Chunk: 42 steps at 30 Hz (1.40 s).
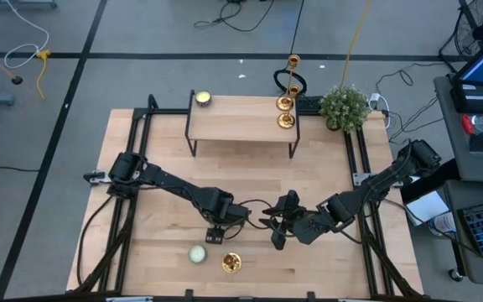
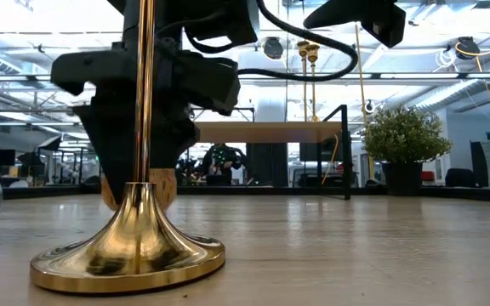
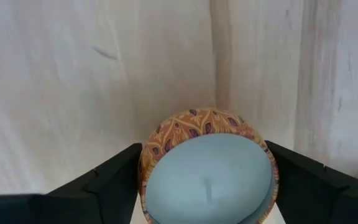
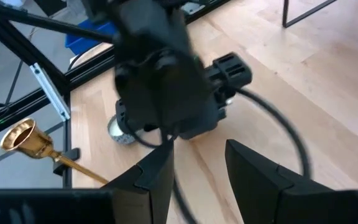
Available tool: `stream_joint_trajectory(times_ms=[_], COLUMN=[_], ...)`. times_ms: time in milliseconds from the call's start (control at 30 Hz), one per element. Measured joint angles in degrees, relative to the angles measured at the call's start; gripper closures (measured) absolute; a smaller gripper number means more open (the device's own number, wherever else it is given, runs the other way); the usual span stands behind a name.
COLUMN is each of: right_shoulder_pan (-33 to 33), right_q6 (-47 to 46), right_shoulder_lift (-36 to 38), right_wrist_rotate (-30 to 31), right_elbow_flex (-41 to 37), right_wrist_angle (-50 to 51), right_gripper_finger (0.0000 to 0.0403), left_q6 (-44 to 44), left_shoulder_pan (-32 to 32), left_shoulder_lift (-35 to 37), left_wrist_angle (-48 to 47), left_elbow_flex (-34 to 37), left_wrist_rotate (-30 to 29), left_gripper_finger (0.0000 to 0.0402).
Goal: Pick & Place candle stick holders
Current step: Put the yellow patterned scented candle on the shelf aligned with the black patterned scented candle
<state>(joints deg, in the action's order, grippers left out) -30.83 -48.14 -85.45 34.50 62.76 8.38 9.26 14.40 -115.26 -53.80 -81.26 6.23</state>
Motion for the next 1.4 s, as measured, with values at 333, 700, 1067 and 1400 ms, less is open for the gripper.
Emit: stream_joint_trajectory(times_ms=[333, 700, 1067, 1400], right_shoulder_pan=[0.0, 0.02, 0.02, 0.0], right_q6=[0.48, 1.39, 3.08, 3.43], right_shoulder_lift=[0.0, 0.0, -0.04, -0.04], right_wrist_rotate=[-0.29, -0.71, -1.97, -1.82], right_elbow_flex=[0.0, 0.03, -0.02, -0.02], right_wrist_angle=[0.0, -0.46, -0.59, -0.83], right_gripper_finger=[0.0259, 0.0259, 0.0259, 0.0259], left_q6=[-0.44, -0.55, -0.27, -7.52], left_shoulder_pan=[-2.81, -7.46, -17.08, -27.43], left_shoulder_lift=[0.02, 7.16, 17.2, 18.91], left_wrist_angle=[-5.5, -10.18, -16.76, -25.23], left_elbow_flex=[-5.2, -6.39, -6.39, -6.37], left_wrist_rotate=[-2.88, -4.89, -5.8, -6.34], left_gripper_finger=[0.0091, 0.0102, 0.0102, 0.0101])
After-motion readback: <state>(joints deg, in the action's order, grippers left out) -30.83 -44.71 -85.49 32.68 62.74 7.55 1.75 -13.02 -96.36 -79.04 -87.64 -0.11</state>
